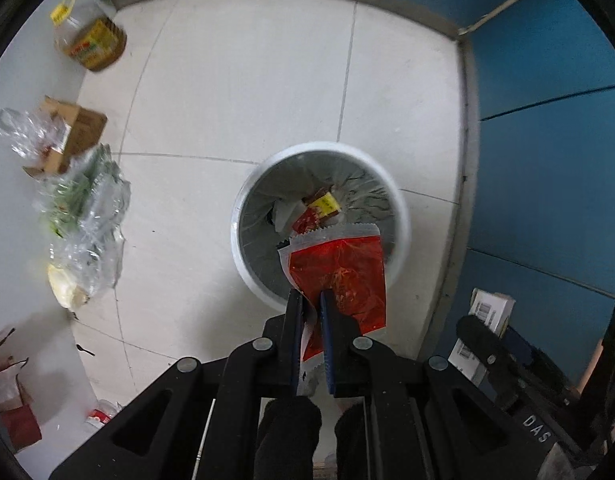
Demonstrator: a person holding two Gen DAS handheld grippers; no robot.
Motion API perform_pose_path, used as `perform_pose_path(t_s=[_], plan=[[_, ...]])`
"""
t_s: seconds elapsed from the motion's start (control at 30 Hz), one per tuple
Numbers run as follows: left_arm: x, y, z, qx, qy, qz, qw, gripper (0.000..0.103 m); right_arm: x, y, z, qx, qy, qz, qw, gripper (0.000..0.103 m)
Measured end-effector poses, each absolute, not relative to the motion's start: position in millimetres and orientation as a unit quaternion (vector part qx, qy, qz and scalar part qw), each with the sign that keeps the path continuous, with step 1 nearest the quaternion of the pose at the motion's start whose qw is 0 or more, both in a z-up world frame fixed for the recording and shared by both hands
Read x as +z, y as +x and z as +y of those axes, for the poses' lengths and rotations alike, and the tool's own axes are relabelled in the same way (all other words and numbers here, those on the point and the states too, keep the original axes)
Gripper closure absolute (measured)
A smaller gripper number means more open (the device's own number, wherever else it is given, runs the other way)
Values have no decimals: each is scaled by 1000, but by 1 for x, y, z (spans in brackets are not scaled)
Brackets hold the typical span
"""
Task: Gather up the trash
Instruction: 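Carry the sauce packet with the left gripper into the bin while the right gripper drops the medicine box in, then move both open grippers back toward the counter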
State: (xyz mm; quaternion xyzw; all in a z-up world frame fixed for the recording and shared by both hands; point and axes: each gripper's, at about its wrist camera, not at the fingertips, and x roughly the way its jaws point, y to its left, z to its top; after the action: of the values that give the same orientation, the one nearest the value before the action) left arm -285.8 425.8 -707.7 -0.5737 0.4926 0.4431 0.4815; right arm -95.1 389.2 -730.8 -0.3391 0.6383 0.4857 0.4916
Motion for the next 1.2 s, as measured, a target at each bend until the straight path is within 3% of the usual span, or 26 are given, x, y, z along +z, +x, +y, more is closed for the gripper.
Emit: perform_pose_path(t_s=[0.27,0.33,0.37,0.4,0.47,0.6,0.83,1.2], plan=[[-757,-299,428,436,-594,482,474,93,-816,-111,430,493,-355,634,478,32],[-757,-304,427,450,-582,488,469,81,-824,-114,433,490,-369,627,480,21],[-753,-307,424,461,-570,491,471,58,-825,-116,433,488,-379,620,484,7],[-749,-309,424,470,-561,492,472,26,-824,-116,432,486,-384,615,488,2],[-735,-314,421,495,-529,495,480,6,-819,-115,426,481,-398,602,498,1],[-706,-317,411,529,-466,514,489,6,-799,-114,415,473,-418,576,520,0],[-642,-330,385,561,-442,489,501,1,-731,-122,387,492,-447,510,546,0],[-488,-337,315,569,-438,449,531,1,-543,-130,323,531,-424,455,576,0]])
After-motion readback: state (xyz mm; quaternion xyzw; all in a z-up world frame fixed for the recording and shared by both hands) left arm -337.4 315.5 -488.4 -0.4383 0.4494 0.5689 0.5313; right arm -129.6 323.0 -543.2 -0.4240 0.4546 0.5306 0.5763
